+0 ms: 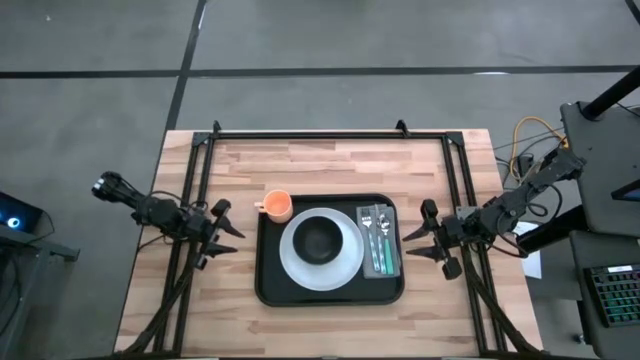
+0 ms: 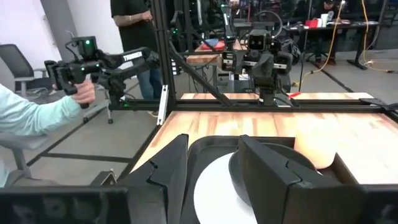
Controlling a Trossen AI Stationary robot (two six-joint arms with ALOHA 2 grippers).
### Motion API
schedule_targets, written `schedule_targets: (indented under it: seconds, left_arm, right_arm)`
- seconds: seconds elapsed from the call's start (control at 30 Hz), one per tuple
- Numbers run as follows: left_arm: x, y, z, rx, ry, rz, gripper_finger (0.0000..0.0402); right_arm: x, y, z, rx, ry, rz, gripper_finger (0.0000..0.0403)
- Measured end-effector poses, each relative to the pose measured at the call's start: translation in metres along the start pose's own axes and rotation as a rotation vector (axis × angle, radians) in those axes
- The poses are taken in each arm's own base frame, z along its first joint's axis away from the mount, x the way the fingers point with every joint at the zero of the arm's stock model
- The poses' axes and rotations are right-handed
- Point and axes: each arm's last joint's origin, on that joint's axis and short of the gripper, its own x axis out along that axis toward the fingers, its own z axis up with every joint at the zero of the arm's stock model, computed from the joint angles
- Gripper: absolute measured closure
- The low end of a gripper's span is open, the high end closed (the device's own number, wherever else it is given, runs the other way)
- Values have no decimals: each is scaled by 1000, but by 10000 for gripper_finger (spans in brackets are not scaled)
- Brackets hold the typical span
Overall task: Set up tray
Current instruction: Return to Home Position
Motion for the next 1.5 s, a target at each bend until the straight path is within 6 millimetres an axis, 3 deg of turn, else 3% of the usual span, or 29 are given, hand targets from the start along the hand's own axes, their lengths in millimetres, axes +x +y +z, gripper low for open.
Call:
schedule_targets:
  seconds: [0.4,0.57,0.67,0.83,1.07,1.2,1.5]
  left_arm:
    - [-5,-3,-2,-2,-46,-126,242]
    - [-5,-3,4,-35,-83,-130,242]
    - [-5,-3,6,-54,-76,-130,242]
    - [-7,-3,15,-59,-108,-126,242]
    - [-10,-3,29,-143,-146,-137,242]
    - [-11,-3,30,-122,-151,-140,242]
    - [-10,-2,24,-78,-109,-78,242]
  right_arm:
    - [0,0,-1,15,5,21,275]
    - [-8,8,2,-11,19,363,278]
    - [-17,8,6,-13,-17,444,277]
    - [-35,-1,-3,-8,-66,426,283]
    - [-51,-9,-33,-6,-142,411,287]
    - [-54,-16,-45,12,-198,284,287]
    - [-51,-21,-65,29,-178,167,286]
